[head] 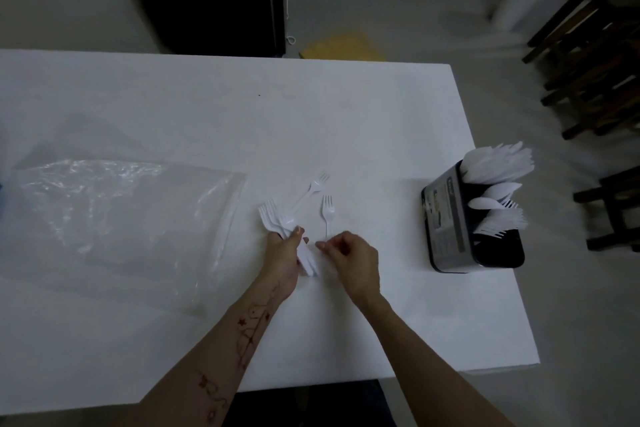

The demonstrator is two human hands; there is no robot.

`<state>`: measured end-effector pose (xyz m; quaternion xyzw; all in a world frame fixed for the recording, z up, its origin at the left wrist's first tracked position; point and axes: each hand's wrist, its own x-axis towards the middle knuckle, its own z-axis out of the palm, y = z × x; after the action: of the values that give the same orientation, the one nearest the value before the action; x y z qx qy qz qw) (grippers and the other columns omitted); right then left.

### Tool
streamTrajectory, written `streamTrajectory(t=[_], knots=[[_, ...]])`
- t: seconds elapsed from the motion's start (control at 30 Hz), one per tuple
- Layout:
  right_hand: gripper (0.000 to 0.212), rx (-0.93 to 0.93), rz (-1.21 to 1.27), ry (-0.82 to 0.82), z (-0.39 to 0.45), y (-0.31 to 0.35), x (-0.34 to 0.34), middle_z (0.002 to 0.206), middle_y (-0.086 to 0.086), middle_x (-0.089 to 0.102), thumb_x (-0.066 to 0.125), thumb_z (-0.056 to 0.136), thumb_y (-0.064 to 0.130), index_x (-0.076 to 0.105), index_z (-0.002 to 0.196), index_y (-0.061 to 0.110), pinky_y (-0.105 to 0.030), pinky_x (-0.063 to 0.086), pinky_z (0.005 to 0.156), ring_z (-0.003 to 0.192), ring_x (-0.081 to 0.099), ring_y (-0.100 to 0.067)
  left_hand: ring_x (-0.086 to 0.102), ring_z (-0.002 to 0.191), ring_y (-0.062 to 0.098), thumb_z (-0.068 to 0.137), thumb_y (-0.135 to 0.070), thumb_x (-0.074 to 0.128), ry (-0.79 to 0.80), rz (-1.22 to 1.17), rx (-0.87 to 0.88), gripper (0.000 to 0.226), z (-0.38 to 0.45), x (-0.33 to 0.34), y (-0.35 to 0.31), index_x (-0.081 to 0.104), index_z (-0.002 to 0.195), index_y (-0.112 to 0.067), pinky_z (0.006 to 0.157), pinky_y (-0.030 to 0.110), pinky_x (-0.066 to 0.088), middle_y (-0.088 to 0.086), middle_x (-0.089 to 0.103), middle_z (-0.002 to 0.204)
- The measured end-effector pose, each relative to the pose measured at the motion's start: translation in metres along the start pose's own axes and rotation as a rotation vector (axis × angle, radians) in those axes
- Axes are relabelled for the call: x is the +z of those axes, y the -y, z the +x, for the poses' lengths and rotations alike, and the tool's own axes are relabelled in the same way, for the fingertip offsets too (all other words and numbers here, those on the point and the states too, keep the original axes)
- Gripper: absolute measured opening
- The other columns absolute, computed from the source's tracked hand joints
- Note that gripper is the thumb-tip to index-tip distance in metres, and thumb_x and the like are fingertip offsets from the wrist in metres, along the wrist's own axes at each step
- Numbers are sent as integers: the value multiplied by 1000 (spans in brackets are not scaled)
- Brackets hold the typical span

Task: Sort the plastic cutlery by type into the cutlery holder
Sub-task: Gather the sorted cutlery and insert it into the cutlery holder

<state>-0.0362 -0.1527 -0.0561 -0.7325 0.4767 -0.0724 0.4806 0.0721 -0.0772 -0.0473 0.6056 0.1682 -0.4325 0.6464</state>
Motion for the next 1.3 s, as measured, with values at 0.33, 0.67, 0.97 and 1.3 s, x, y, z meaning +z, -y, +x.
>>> streamTrajectory(t=[0.33, 0.67, 0.97, 1.3], knots=[[12, 54, -103, -125, 3, 11, 7, 81, 0, 65, 53, 97, 22, 56, 89, 14, -28, 49, 61, 68, 61, -19, 57, 78, 17, 98, -16, 49, 9, 43, 14, 20, 3, -25, -5, 50, 113, -2, 73, 26, 49, 3, 58, 92], [31, 130, 152, 199, 11, 33, 23, 67, -6, 71, 78, 81, 37, 68, 78, 7, -32, 59, 59, 58, 67, -19, 65, 86, 14, 99, -14, 44, 86, -64, 45, 14, 2, -38, -17, 56, 100, -6, 67, 22, 57, 6, 63, 100], [24, 320, 39, -82, 81, 61, 58, 91, -7, 71, 70, 86, 36, 66, 89, 13, -29, 51, 70, 82, 68, -25, 53, 78, 16, 97, -16, 50, 82, -92, -81, 12, 0, -60, -24, 54, 101, -6, 78, 31, 48, 2, 58, 91], [3, 199, 451, 330, 13, 53, 17, 75, -6, 70, 76, 84, 11, 76, 87, 10, -29, 51, 62, 65, 60, -17, 59, 89, 15, 99, -15, 46, 139, -126, -74, 16, -6, -55, -32, 59, 99, -5, 78, 25, 51, 4, 64, 100]])
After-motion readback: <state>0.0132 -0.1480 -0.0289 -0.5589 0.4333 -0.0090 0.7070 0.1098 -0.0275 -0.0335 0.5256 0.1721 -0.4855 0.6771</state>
